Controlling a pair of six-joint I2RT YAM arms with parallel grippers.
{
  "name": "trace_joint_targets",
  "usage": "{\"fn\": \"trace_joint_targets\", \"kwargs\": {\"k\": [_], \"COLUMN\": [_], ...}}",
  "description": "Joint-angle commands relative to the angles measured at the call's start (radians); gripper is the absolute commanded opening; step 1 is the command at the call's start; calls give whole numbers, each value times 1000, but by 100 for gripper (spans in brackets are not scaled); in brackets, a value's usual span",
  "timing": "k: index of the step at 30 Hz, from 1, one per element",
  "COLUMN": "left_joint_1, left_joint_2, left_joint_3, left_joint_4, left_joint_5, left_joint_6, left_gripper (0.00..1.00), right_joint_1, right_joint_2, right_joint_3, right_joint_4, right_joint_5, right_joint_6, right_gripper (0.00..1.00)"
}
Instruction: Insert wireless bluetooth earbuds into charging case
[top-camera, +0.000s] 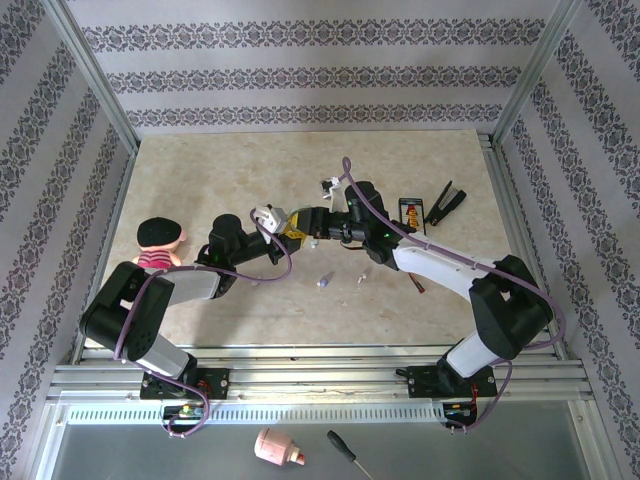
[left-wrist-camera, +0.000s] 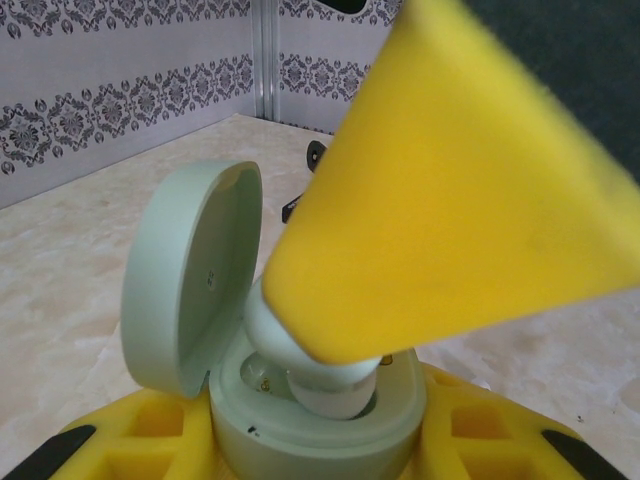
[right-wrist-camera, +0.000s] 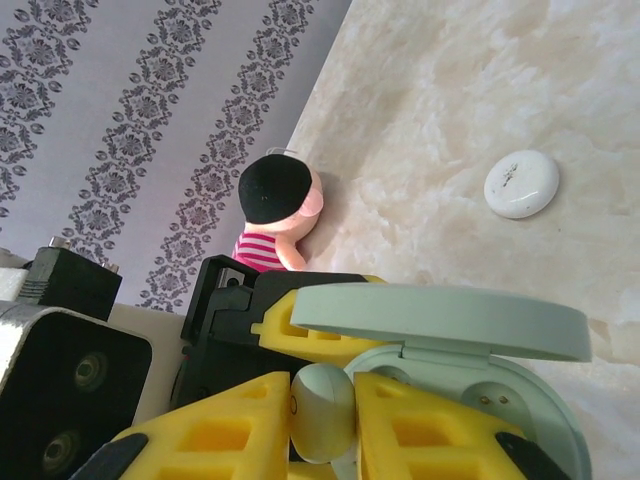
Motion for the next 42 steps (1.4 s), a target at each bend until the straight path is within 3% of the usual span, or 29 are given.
{"fn": "trace_joint_targets", "kwargs": {"k": [1,17,23,28,35,42], "left_joint_1": [-13,-12,-13,-12,1,77], "left_joint_2": [-21,-9,1,8,10,-17], "left_joint_3": [32,37,32,23,5,-34], "left_joint_4": [103,129,144,160,155,164], "left_joint_5": [15,17,7,0,-23,-14], "left_joint_6": [-18,-38,-32,-20,-1,-27], "left_gripper": [21,21,21,21,21,21], "right_joint_1": [14,11,10,5,-24,-104], "right_joint_2": [-31,-58,-96,-143,-263,-358], "right_joint_3": [-25,-31,-33,-39,-111,-243], "right_joint_4": [-24,-47,-64,-85,-80,-49], "right_joint_5": [26,23,33,45,70,161], "right_joint_6": [-34,-43,-61,-86,-129,-99], "right_gripper": [23,33,46,50,55,56]}}
